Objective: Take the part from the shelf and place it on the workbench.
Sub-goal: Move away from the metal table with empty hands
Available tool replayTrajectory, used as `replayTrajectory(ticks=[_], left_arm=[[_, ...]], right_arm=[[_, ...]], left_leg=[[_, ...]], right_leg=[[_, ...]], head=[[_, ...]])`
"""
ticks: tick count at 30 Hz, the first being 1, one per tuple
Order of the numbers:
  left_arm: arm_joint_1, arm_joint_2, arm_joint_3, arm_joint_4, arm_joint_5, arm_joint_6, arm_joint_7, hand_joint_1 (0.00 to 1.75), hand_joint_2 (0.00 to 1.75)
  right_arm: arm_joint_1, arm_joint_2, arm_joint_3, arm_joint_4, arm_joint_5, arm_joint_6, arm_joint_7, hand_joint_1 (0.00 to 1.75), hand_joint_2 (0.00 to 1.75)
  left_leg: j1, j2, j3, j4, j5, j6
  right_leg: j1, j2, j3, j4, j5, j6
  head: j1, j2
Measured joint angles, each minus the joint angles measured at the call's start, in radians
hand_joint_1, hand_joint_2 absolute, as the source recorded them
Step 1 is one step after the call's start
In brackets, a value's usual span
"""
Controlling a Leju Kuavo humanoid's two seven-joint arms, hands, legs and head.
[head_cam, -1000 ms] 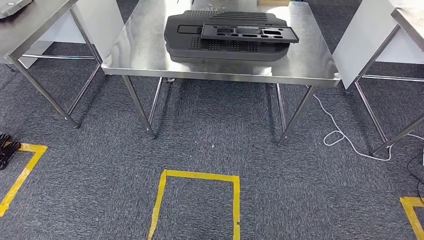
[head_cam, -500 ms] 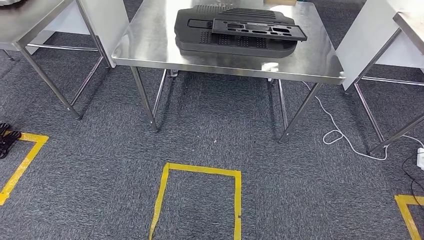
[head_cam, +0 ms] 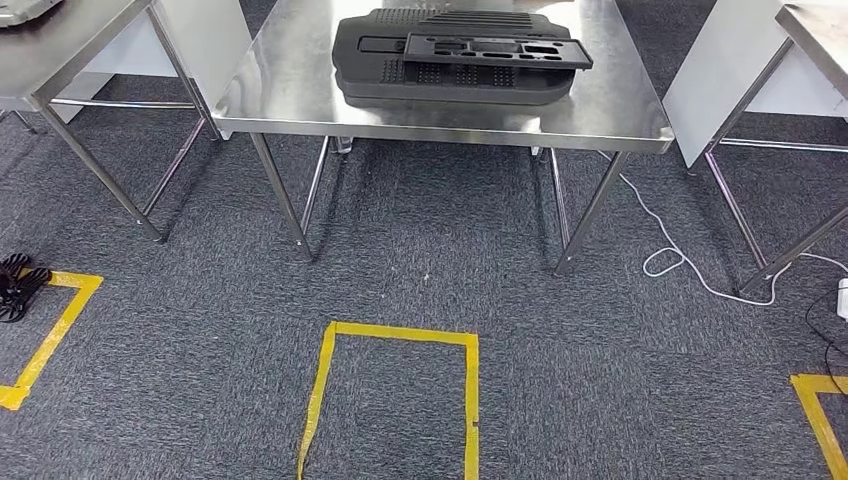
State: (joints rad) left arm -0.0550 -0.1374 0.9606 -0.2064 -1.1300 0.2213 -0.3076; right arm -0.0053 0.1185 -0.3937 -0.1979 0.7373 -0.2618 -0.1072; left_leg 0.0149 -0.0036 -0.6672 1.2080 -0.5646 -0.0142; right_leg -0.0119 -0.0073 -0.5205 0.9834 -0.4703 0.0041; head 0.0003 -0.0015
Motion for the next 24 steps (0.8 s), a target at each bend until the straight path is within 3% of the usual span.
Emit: replayTrajectory(ticks=[2, 3, 5, 7, 9, 12, 14, 16, 17, 18, 19, 21, 22, 24], left_arm=[[0.001, 0.000, 0.000, 0.000, 0.000, 0.000, 0.000, 0.00, 0.00], [0.002, 0.000, 0.000, 0.000, -0.001, 0.000, 0.000, 0.00, 0.00], [0.002, 0.001, 0.000, 0.000, -0.001, 0.000, 0.000, 0.00, 0.00], [0.000, 0.000, 0.000, 0.000, -0.001, 0.000, 0.000, 0.00, 0.00], [-0.001, -0.001, 0.000, 0.000, -0.001, 0.000, 0.000, 0.00, 0.00], [-0.001, 0.000, 0.000, 0.000, 0.000, 0.000, 0.000, 0.00, 0.00], [-0.002, 0.000, 0.000, 0.000, 0.000, 0.000, 0.000, 0.00, 0.00], [-0.002, 0.000, 0.000, 0.000, 0.000, 0.001, 0.000, 0.00, 0.00], [-0.001, 0.000, 0.000, 0.000, 0.000, 0.001, 0.000, 0.00, 0.00], [-0.001, 0.000, 0.000, 0.000, 0.000, 0.001, 0.000, 0.00, 0.00], [0.000, -0.001, 0.000, 0.000, 0.000, 0.002, 0.000, 0.00, 0.00], [0.000, -0.002, 0.000, 0.000, 0.000, 0.002, 0.000, 0.00, 0.00], [-0.001, -0.002, 0.000, 0.000, 0.000, 0.003, 0.000, 0.00, 0.00], [-0.002, -0.003, 0.000, 0.000, 0.000, 0.003, 0.000, 0.00, 0.00]], right_arm=[[0.001, 0.001, 0.001, 0.001, 0.003, 0.000, 0.000, 0.00, 0.00], [0.001, 0.001, 0.002, 0.002, 0.004, 0.000, 0.000, 0.00, 0.00], [0.000, 0.002, 0.005, 0.002, 0.004, -0.001, 0.000, 0.00, 0.00], [-0.001, 0.002, 0.006, 0.002, 0.005, -0.001, 0.000, 0.00, 0.00], [-0.001, 0.002, 0.007, 0.002, 0.006, -0.001, 0.000, 0.00, 0.00], [-0.001, 0.002, 0.007, 0.002, 0.008, -0.001, 0.001, 0.00, 0.00], [-0.001, 0.002, 0.007, 0.002, 0.009, -0.001, 0.003, 0.00, 0.00], [-0.001, 0.003, 0.007, 0.002, 0.010, -0.001, 0.004, 0.00, 0.00], [-0.001, 0.003, 0.007, 0.002, 0.010, -0.001, 0.005, 0.00, 0.00], [0.000, 0.003, 0.007, 0.002, 0.010, -0.001, 0.005, 0.00, 0.00], [0.000, 0.002, 0.007, 0.002, 0.010, -0.001, 0.006, 0.00, 0.00], [-0.001, 0.002, 0.007, 0.003, 0.012, -0.001, 0.006, 0.00, 0.00], [-0.002, 0.002, 0.007, 0.003, 0.013, -0.001, 0.006, 0.00, 0.00], [-0.003, 0.002, 0.007, 0.003, 0.015, -0.001, 0.006, 0.00, 0.00]], left_leg=[[0.001, 0.000, -0.033, 0.091, -0.031, -0.004], [0.002, 0.000, -0.025, 0.085, -0.019, -0.006], [0.008, 0.003, 0.038, -0.028, 0.040, -0.008], [0.008, 0.004, 0.091, -0.136, 0.075, -0.006], [0.003, 0.001, 0.097, -0.161, 0.077, 0.005], [0.002, -0.001, 0.087, -0.165, 0.088, 0.025], [0.005, -0.002, 0.078, -0.167, 0.096, 0.037], [0.004, -0.002, 0.068, -0.167, 0.101, 0.044], [0.004, -0.003, 0.063, -0.167, 0.104, 0.045], [0.004, -0.004, 0.060, -0.167, 0.106, 0.044], [0.004, -0.006, 0.058, -0.167, 0.109, 0.043], [0.004, -0.009, 0.056, -0.167, 0.114, 0.036], [0.002, -0.011, 0.056, -0.166, 0.116, 0.032], [-0.002, -0.012, 0.056, -0.169, 0.121, 0.020]], right_leg=[[0.002, -0.002, -0.002, 0.002, 0.000, 0.000], [0.001, -0.002, -0.002, 0.004, 0.000, 0.000], [-0.001, -0.002, -0.002, 0.010, -0.002, 0.003], [0.005, -0.003, -0.008, 0.022, -0.007, 0.012], [0.008, -0.003, -0.017, 0.026, -0.007, 0.023], [0.003, -0.002, -0.033, 0.044, -0.017, 0.034], [0.000, 0.001, -0.079, 0.134, -0.065, 0.032], [-0.001, 0.002, -0.141, 0.267, -0.121, 0.029], [-0.002, 0.002, -0.159, 0.308, -0.133, 0.032], [-0.002, 0.002, -0.158, 0.310, -0.130, 0.038], [-0.002, 0.002, -0.134, 0.271, -0.113, 0.046], [-0.001, 0.006, -0.053, 0.123, -0.066, 0.056], [0.001, 0.008, -0.021, 0.064, -0.049, 0.054], [0.008, 0.011, -0.001, 0.018, -0.036, 0.041]], head=[[0.000, 0.000], [0.000, 0.000], [0.000, 0.000], [-0.001, 0.000], [-0.002, 0.000], [-0.001, 0.000], [0.002, 0.000], [0.005, 0.000], [0.005, 0.000], [0.005, 0.000], [0.005, 0.000], [0.005, 0.000], [0.005, 0.000], [0.003, 0.000]])
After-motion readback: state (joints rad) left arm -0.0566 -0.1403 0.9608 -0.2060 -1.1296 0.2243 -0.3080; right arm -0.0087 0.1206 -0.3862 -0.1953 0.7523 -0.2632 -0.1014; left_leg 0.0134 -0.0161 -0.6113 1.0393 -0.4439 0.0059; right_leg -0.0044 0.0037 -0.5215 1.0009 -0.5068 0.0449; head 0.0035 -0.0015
